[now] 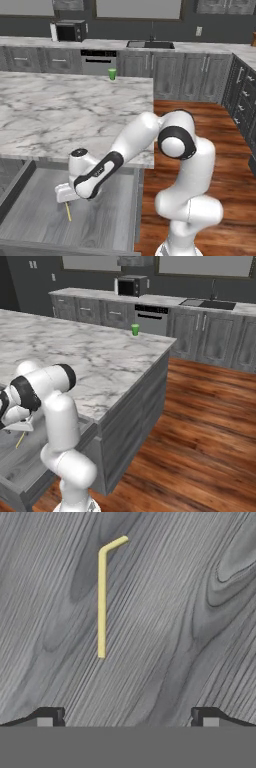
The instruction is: Pick up the straw from the left drawer and put it inside the smoothie cup.
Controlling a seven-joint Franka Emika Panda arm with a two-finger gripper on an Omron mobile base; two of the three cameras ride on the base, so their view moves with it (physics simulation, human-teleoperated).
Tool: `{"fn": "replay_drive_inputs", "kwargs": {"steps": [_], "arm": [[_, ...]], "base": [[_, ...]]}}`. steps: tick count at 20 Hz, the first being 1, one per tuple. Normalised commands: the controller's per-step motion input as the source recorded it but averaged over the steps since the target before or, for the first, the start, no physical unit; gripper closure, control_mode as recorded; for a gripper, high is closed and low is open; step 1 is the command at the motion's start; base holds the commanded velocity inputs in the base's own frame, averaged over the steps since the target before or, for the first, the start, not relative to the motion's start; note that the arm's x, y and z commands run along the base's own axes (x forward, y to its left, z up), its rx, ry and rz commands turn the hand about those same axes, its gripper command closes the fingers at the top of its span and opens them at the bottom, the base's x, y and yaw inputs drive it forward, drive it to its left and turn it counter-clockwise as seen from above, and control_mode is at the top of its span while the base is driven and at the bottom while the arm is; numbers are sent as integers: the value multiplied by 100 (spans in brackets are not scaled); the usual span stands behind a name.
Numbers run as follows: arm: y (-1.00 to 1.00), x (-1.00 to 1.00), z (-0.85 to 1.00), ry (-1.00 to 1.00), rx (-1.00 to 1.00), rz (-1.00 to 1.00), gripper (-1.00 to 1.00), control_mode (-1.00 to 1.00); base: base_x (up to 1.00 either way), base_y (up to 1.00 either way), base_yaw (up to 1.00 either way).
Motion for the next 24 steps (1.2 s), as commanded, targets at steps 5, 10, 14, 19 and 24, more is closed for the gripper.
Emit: {"fn": "replay_drive_inputs", "kwargs": {"steps": [5, 10, 14, 19, 24], "arm": [[3, 8, -6, 0, -1, -6, -100, -100], [11, 13, 0, 0, 0, -6, -100, -100], [10, 24, -22, 0, -2, -7, -100, -100], [11, 33, -23, 0, -2, -10, -100, -100], [25, 38, -7, 0, -3, -10, -100, -100]], "base": [[0, 0, 0], [0, 0, 0], [0, 0, 0], [0, 0, 0], [0, 0, 0]]}}
